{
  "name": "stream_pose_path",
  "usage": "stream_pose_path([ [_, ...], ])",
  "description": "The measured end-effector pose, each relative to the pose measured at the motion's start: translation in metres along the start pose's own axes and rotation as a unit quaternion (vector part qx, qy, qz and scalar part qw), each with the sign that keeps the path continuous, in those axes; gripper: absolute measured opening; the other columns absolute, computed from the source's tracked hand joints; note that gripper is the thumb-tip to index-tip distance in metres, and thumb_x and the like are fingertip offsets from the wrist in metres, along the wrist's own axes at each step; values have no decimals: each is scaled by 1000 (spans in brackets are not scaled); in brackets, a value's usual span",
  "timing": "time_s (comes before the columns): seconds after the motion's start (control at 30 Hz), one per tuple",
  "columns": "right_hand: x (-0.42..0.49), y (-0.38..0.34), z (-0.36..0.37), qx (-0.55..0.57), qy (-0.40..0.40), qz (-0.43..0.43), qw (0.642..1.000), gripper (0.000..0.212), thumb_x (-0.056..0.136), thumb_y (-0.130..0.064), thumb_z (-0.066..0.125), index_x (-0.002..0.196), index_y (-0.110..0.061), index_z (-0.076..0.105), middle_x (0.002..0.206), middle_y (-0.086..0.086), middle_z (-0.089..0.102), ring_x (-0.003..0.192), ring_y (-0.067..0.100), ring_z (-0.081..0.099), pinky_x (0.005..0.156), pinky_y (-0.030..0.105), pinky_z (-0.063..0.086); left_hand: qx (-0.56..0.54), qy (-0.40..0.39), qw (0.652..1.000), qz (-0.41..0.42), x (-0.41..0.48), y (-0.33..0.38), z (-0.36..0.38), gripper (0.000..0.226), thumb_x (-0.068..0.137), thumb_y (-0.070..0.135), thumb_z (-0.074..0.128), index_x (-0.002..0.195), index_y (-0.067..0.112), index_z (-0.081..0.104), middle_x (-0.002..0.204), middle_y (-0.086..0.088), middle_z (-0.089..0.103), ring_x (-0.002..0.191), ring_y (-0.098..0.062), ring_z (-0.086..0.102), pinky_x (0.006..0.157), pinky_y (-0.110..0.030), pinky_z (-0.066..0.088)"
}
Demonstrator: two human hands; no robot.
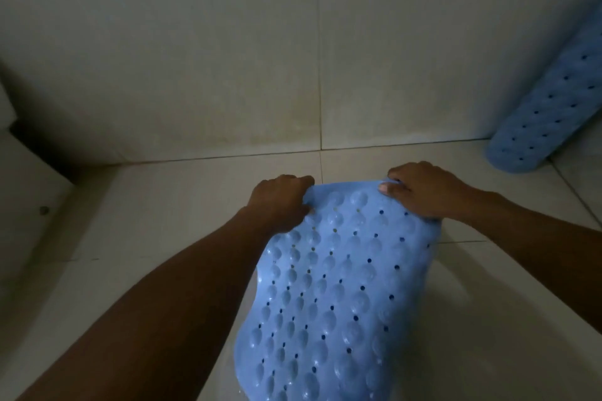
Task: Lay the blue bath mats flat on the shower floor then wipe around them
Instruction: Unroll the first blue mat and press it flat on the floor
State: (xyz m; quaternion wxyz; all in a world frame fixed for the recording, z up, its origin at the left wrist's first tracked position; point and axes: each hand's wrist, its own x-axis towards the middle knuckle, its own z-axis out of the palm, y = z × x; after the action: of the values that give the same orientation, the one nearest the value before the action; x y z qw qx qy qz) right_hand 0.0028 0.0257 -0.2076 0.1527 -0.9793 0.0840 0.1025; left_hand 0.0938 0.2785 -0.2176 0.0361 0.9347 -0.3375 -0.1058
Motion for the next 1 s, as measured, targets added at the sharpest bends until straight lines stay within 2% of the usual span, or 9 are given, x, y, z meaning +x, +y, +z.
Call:
stream_pose_path([
  [0.13,21,-18,-16,-139,-106,29,984,30,97,-48,48,102,-20,56,116,8,57,104,27,59,85,37,46,-60,-21,998,-14,12,2,14,19,91,30,65,103,24,53,107,-6,63,97,-31,61,71,-37,43],
  [0.23,30,-37,-4,-253,-143,22,957,32,97,-29,51,124,-14,58,125,7,59,111,26,61,89,36,49,-55,-63,996,-10,19,6,30,23,88,24,66,109,20,57,110,-10,64,100,-33,62,72,-36,43],
  [0.33,42,-45,23,-312,-90,-8,946,28,97,-23,48,121,-17,61,124,5,59,113,26,61,85,35,43,-57,-102,993,-31,22,-4,49,30,88,26,67,116,18,58,116,-13,63,105,-35,62,75,-36,45],
  [0.57,66,-24,87,-249,14,-10,968,53,96,-57,40,131,-19,52,131,9,57,124,31,47,105,48,30,72,-102,990,-71,24,-52,88,53,95,40,60,140,19,42,133,-10,57,122,-32,55,98,-42,40],
  [0.67,53,-4,93,-126,98,50,986,61,89,-63,48,139,-29,45,147,7,42,138,32,32,111,55,22,157,-73,982,-71,26,-53,97,60,93,35,63,145,20,36,139,-11,50,127,-34,49,104,-46,35],
  [0.73,40,13,94,13,141,176,974,66,88,-67,48,142,-30,40,151,8,36,141,35,28,110,56,25,146,-70,983,-85,23,-43,102,67,92,40,62,148,21,30,146,-13,42,132,-36,43,105,-49,35],
  [0.87,3,60,101,365,27,397,842,67,85,-69,51,120,-13,60,121,18,60,109,38,58,91,47,49,63,-166,978,-110,1,3,119,77,97,66,39,156,22,20,159,-15,26,140,-41,35,110,-57,30],
  [0.93,-22,75,105,519,-51,396,755,57,84,-66,61,104,-13,67,103,11,68,94,31,64,78,40,52,57,-227,964,-129,-14,27,130,91,92,78,30,160,20,9,166,-20,12,144,-47,31,112,-65,29],
  [1.0,-43,82,107,548,-96,368,745,57,82,-65,64,111,-15,68,108,8,70,103,30,64,85,42,52,31,-242,956,-163,-24,46,142,103,87,86,26,161,20,0,168,-21,-6,147,-54,19,111,-72,24],
])
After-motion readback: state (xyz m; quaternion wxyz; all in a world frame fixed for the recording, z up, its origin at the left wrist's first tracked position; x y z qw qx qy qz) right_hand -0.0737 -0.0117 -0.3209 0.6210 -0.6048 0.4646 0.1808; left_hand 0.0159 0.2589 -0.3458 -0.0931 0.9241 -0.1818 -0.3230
